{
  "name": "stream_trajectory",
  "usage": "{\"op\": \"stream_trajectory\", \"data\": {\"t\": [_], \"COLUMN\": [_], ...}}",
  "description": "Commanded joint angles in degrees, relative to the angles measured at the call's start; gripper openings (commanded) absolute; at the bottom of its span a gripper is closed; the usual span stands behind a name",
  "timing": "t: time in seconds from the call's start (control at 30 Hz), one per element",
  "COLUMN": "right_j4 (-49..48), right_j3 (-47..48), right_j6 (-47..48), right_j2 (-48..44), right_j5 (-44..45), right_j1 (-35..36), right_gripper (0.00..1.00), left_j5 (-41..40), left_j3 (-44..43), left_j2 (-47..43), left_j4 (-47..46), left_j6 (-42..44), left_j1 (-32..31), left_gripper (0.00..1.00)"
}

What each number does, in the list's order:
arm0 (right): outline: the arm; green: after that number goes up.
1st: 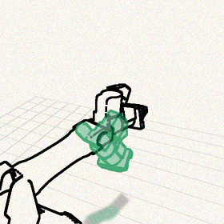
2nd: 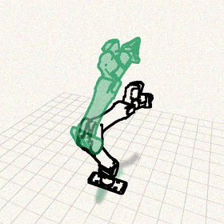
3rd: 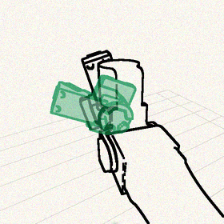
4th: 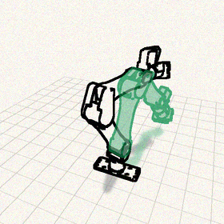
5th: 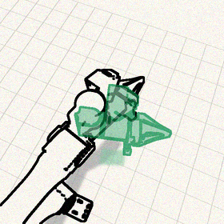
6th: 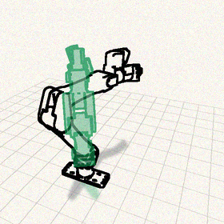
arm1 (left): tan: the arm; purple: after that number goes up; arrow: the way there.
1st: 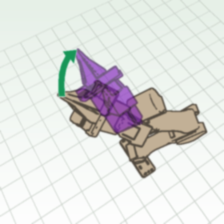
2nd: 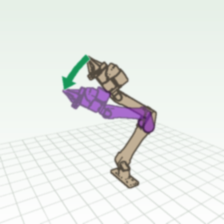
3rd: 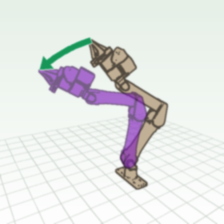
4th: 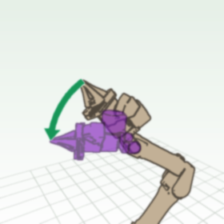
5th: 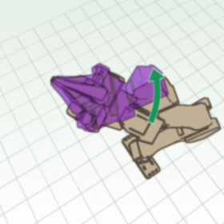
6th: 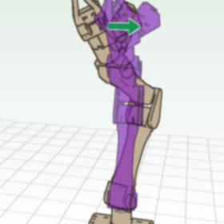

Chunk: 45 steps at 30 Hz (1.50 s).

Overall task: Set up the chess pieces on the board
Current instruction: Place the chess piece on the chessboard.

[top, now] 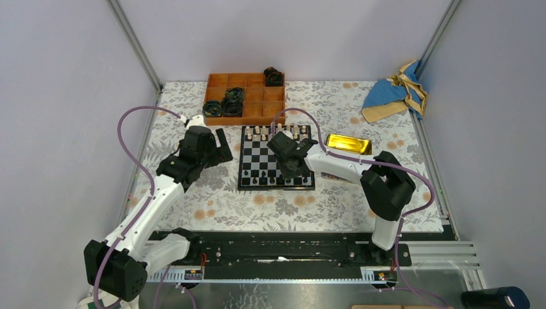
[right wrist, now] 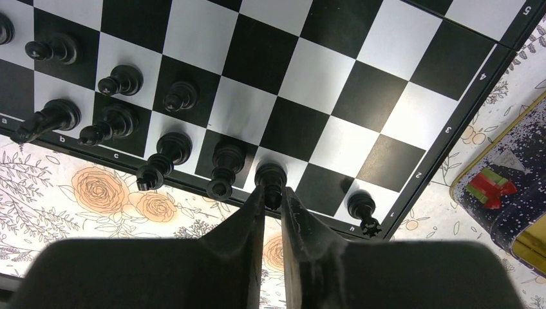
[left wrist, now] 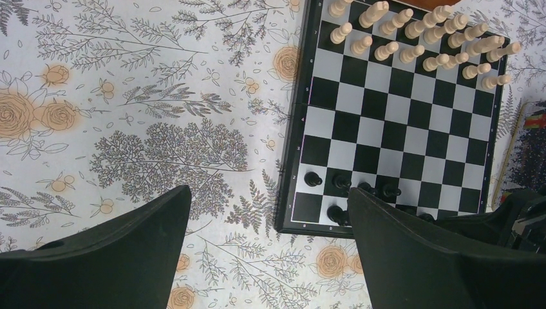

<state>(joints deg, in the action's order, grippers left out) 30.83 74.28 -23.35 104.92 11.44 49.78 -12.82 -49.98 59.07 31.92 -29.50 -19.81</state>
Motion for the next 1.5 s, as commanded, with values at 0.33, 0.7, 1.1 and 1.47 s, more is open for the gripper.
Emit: {"op": "stream_trajectory", "data": {"t": [0.33, 0.7, 1.1, 1.47], "right_j4": [0.95, 3.11, 3.3, 0.6], "right_j3": [1.05, 5.47, 4.03, -8.92], "right_j6": [1.53, 1.3, -2.03, -6.65], "right_j2": [-0.4, -3.95, -13.18, -18.01], "right_j5": [0.22, 3.33, 19.43, 14.41], "right_j1": [0.73, 0.93, -6.36, -26.68], "right_gripper": [0.32, 0.35, 0.59, 0.59], "left_j5": [0.43, 0.45, 0.36, 0.18], "left_j3": [0.32, 0.07, -0.47, 0.29], "left_j2": [-0.18, -0.16, 0.08, -0.88], "left_j4": [-2.33, -2.32, -2.25, -1.69], "left_j6": [-0.46, -0.35, 0.21, 0.32], "left_j1": [0.39, 0.43, 0.39, 0.39], "left_gripper": [0.99, 0.99, 0.99, 0.99]}}
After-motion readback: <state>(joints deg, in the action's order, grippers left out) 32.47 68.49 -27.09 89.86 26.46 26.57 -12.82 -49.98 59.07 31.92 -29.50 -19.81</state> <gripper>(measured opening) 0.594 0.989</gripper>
